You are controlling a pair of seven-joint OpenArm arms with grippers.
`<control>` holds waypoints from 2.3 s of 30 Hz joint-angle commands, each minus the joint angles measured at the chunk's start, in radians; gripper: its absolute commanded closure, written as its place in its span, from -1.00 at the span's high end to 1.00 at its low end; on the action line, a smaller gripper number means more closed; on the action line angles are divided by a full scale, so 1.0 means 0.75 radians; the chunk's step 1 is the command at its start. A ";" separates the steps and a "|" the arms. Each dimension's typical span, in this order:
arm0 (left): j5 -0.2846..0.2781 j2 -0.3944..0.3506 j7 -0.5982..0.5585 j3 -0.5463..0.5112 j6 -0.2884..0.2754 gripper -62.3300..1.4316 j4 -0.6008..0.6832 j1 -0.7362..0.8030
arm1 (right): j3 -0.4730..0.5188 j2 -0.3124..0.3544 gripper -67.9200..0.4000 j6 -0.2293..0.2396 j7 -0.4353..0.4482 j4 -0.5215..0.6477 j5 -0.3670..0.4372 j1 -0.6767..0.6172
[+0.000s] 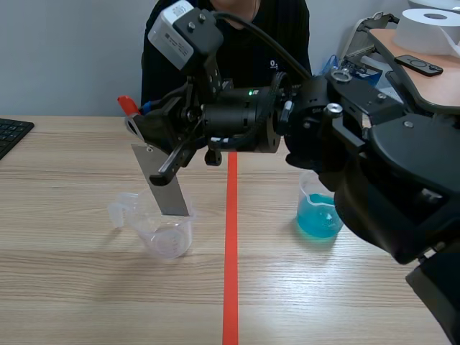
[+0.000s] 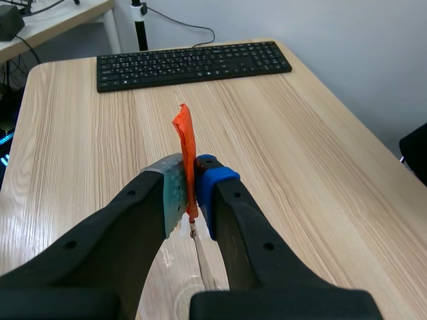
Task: Do the redox reaction experiment.
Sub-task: 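Put the plate into the left beaker, then return to the home posture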
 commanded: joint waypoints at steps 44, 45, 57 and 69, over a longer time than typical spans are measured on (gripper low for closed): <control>-0.009 -0.002 -0.020 -0.011 0.003 -0.82 0.015 0.011 | -0.221 -0.051 1.00 0.031 0.411 -0.195 -0.366 -0.010; -0.009 -0.001 -0.020 -0.011 0.003 -0.82 0.015 0.011 | -0.222 -0.034 1.00 0.031 0.411 -0.173 -0.337 -0.022; -0.008 -0.008 -0.023 -0.011 0.003 -0.82 0.015 0.011 | -0.159 0.447 1.00 -0.115 0.416 0.415 -0.166 -0.377; 0.007 -0.008 -0.028 -0.010 0.003 -0.82 0.024 0.048 | 0.314 0.899 1.00 -0.252 0.415 0.858 0.105 -0.982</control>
